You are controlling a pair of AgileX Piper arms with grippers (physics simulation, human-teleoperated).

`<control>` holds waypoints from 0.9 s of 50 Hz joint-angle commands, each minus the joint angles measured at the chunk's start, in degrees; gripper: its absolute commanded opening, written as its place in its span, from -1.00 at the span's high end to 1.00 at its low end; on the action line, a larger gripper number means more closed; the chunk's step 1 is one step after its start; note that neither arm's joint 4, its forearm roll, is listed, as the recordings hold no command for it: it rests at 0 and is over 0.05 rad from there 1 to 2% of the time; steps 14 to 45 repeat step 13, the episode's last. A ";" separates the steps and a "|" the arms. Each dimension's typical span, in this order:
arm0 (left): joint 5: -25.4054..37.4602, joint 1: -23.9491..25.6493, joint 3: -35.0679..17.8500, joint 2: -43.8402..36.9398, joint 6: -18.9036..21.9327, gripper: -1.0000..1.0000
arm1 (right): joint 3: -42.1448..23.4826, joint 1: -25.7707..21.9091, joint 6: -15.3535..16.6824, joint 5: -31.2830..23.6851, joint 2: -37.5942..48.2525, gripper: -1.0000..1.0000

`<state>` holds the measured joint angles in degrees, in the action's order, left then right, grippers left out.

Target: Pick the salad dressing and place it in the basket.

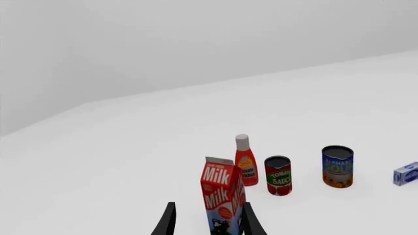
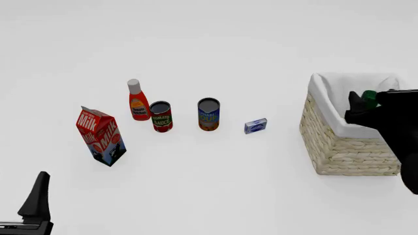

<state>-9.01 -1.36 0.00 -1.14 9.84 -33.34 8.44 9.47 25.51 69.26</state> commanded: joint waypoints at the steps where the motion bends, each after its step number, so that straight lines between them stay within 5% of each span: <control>1: 0.46 -0.07 0.00 0.93 -0.08 -1.00 | 6.66 -1.18 -0.66 1.60 -5.06 -1.00; 13: 0.18 0.25 0.00 0.97 0.17 -1.00 | 12.80 -2.34 -1.61 3.04 -9.53 -1.00; 45: 0.18 0.25 0.00 0.97 0.17 -1.00 | 12.80 -2.34 -1.61 3.04 -9.53 -1.00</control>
